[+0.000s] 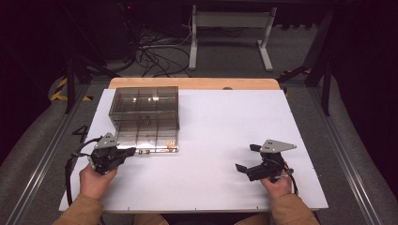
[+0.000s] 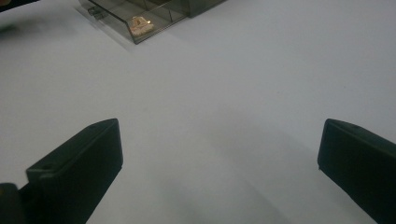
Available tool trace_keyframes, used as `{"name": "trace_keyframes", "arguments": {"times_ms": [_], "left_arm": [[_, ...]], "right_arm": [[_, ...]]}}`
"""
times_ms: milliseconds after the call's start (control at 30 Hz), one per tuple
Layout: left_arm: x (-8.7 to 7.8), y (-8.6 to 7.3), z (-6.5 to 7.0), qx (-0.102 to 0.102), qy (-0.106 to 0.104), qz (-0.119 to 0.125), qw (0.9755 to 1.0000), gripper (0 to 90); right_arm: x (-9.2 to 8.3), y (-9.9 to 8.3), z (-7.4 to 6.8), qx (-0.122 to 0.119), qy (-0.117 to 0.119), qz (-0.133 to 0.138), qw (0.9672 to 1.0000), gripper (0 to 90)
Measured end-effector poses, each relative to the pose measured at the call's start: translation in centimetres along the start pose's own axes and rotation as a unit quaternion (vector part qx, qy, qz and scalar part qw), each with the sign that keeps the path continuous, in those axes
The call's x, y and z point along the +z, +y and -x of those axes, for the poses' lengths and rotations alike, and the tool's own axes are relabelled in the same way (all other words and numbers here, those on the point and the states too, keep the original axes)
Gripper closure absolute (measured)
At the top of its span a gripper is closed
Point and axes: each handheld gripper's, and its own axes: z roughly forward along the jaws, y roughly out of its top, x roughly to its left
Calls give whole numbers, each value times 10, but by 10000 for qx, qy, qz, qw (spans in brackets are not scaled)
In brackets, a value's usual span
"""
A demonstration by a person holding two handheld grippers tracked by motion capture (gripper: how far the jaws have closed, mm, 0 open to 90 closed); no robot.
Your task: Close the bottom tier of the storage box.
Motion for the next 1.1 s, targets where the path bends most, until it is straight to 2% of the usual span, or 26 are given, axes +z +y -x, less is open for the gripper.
{"name": "trace_keyframes", "arguments": {"times_ms": [67,100,133,300,567,900,1100], "left_arm": [[4,0,-1,-91,-11,-121,9999,897],[5,1,-3,-46,36,-192,9998,897],[8,1,-3,-123,18,-236,9996,897],[16,2,-6,-188,17,-521,9985,897],[25,4,-6,-128,144,-876,9960,897],[29,5,-6,-132,196,-953,9952,897],[31,6,-5,-156,300,-898,9954,897]], "right_arm": [[0,0,0,1,0,-1,10000,6],[1,0,0,14,9,-4,10000,6],[1,0,0,19,9,-9,10000,6],[1,0,-1,33,37,-9,10000,7],[2,0,-1,17,65,-37,10000,8],[2,0,-2,-1,68,-42,10000,9],[2,0,-2,-7,73,-50,10000,8]]}}
